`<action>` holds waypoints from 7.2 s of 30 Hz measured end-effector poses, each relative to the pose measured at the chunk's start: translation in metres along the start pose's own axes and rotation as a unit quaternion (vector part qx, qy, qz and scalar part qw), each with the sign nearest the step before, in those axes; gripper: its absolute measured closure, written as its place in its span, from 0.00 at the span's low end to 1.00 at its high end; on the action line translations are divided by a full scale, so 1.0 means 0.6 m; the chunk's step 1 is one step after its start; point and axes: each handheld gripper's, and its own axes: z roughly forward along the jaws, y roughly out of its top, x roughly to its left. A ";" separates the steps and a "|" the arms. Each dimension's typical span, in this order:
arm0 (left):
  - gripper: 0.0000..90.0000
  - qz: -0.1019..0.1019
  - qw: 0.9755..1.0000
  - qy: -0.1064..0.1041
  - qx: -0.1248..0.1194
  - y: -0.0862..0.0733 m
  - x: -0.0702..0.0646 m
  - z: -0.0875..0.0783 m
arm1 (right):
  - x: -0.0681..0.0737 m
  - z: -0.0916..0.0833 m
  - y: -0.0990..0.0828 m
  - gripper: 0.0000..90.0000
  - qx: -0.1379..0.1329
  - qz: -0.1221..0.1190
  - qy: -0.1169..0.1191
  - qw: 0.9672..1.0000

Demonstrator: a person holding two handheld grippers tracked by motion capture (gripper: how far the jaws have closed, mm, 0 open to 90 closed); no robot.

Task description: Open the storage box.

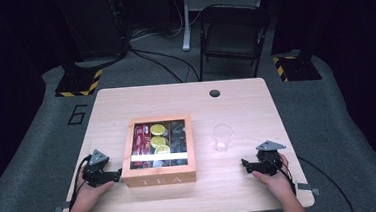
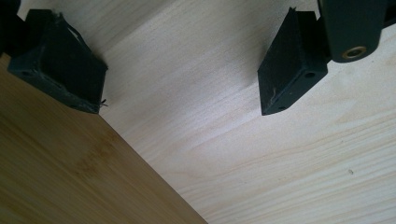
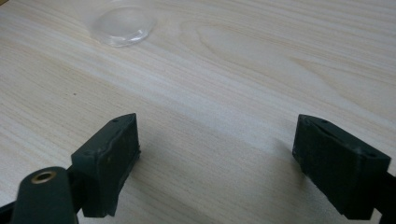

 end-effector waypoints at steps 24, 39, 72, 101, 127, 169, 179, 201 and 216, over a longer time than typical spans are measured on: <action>0.32 -0.005 1.000 -0.002 0.016 -0.004 0.004 -0.020 | 0.009 0.010 0.006 0.07 0.007 0.018 -0.006 1.000; 0.46 -0.055 0.998 -0.026 0.001 0.018 0.000 -0.058 | 0.007 -0.032 0.026 0.49 0.007 0.016 0.014 1.000; 0.58 0.018 0.996 -0.078 -0.040 0.060 -0.096 -0.154 | 0.219 -0.097 0.115 0.85 -0.032 -0.095 0.191 0.976; 0.60 0.004 0.995 -0.092 -0.039 0.023 -0.086 -0.148 | 0.259 -0.043 0.102 0.97 0.001 -0.129 0.214 0.968; 0.51 -0.001 0.995 -0.100 -0.029 0.014 -0.085 -0.149 | 0.262 -0.040 0.107 0.97 -0.015 -0.127 0.215 0.968; 0.51 0.008 0.995 -0.069 -0.070 0.087 -0.113 -0.144 | 0.256 -0.078 0.155 0.59 -0.060 -0.130 0.178 0.974; 0.51 0.028 0.994 -0.041 -0.098 0.135 -0.102 -0.165 | 0.261 -0.072 0.193 0.51 -0.086 -0.148 0.157 0.973; 0.52 0.034 0.991 -0.039 -0.120 0.201 -0.079 -0.178 | 0.249 -0.073 0.276 0.59 -0.129 -0.148 0.116 0.974; 0.54 0.023 0.990 -0.034 -0.135 0.225 -0.067 -0.174 | 0.252 -0.060 0.314 0.65 -0.128 -0.166 0.089 0.974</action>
